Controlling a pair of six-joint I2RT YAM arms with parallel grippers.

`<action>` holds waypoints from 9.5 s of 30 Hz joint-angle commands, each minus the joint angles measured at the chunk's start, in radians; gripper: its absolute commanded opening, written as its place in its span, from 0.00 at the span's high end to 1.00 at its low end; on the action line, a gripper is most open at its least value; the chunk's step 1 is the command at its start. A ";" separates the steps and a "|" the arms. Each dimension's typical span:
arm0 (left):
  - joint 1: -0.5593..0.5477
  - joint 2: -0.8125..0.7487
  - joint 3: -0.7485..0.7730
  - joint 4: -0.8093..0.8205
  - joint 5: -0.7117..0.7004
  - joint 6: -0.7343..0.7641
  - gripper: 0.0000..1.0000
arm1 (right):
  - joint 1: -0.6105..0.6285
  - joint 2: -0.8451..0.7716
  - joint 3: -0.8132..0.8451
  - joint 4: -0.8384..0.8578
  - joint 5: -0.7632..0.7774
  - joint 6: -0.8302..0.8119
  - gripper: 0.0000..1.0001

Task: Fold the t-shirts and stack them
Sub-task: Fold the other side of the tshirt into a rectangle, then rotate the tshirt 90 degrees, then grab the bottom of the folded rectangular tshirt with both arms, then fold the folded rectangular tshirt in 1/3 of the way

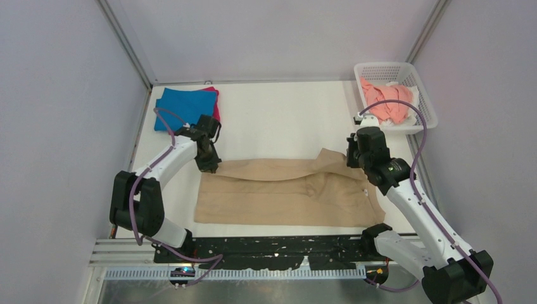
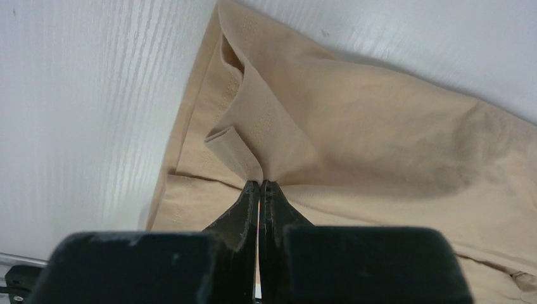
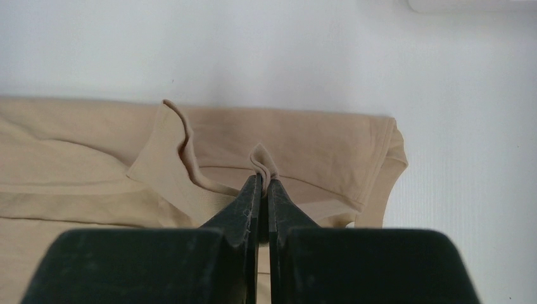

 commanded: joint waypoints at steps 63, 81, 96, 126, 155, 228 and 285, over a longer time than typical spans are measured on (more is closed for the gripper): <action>-0.011 0.013 -0.014 0.128 0.223 0.096 0.00 | 0.496 0.208 -0.093 0.094 -0.131 0.433 0.05; -0.103 0.200 -0.022 0.264 0.386 0.095 0.00 | 0.091 -0.066 -0.446 -0.031 -0.099 0.809 0.05; -0.104 0.180 -0.138 0.276 0.355 -0.016 0.02 | -0.034 0.602 0.034 0.259 -0.087 0.469 0.05; -0.623 0.163 -0.209 0.606 0.136 -0.701 0.00 | -0.090 1.573 1.389 0.093 -0.403 0.261 0.05; -0.611 -0.550 -0.474 0.204 0.013 -0.170 0.07 | 0.095 0.374 0.144 0.192 -0.073 0.340 0.05; -0.624 -0.702 -0.626 0.169 0.216 -0.206 1.00 | 1.227 0.243 -0.161 -0.078 0.061 0.705 0.94; -0.169 0.560 0.712 0.112 0.286 0.187 0.32 | 0.089 0.715 0.173 0.436 0.015 0.251 0.75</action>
